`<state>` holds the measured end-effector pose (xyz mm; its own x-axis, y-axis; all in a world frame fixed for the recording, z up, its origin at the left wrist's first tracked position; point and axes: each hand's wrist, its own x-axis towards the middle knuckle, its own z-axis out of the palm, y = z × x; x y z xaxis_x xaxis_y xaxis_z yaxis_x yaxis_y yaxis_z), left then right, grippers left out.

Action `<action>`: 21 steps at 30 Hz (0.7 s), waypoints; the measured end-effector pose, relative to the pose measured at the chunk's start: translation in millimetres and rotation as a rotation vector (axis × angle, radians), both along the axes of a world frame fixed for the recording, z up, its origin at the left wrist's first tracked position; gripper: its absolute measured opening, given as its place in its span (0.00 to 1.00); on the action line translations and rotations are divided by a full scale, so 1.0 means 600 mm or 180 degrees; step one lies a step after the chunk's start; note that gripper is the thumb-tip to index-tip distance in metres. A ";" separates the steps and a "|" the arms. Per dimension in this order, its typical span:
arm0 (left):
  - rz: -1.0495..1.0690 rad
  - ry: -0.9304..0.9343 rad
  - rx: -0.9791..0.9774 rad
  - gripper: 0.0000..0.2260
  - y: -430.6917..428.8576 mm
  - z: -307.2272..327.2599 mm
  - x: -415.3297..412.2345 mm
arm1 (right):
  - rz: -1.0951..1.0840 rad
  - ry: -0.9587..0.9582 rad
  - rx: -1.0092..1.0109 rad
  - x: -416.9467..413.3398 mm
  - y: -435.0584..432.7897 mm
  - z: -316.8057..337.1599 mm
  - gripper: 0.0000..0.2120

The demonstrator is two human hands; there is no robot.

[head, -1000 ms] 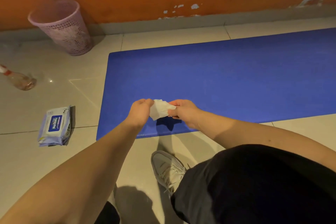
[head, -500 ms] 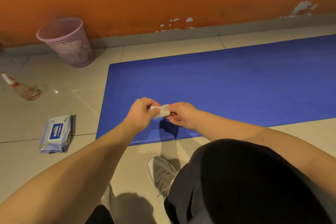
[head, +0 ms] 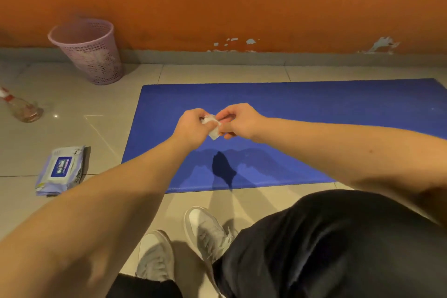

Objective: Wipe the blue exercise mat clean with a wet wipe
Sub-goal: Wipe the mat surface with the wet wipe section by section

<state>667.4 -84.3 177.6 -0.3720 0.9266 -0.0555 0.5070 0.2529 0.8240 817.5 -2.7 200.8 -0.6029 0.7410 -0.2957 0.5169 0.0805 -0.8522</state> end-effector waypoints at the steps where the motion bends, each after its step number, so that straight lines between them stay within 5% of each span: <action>1: 0.0001 -0.0129 -0.0001 0.08 0.003 0.005 0.004 | 0.0067 -0.0111 0.0056 0.001 0.007 0.004 0.11; 9: 0.0048 -0.0462 -0.0482 0.05 0.039 -0.029 0.015 | 0.0320 -0.1129 0.0535 0.033 0.052 -0.023 0.04; 21: 0.0232 -0.0908 -0.1077 0.07 0.103 -0.213 0.112 | -0.0187 -0.0636 -0.0551 0.121 0.105 -0.257 0.03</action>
<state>734.4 -22.7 50.0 -0.3616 0.8105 -0.4608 0.2422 0.5590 0.7930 889.9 60.5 46.8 -0.4773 0.7010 -0.5299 0.6758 -0.0925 -0.7312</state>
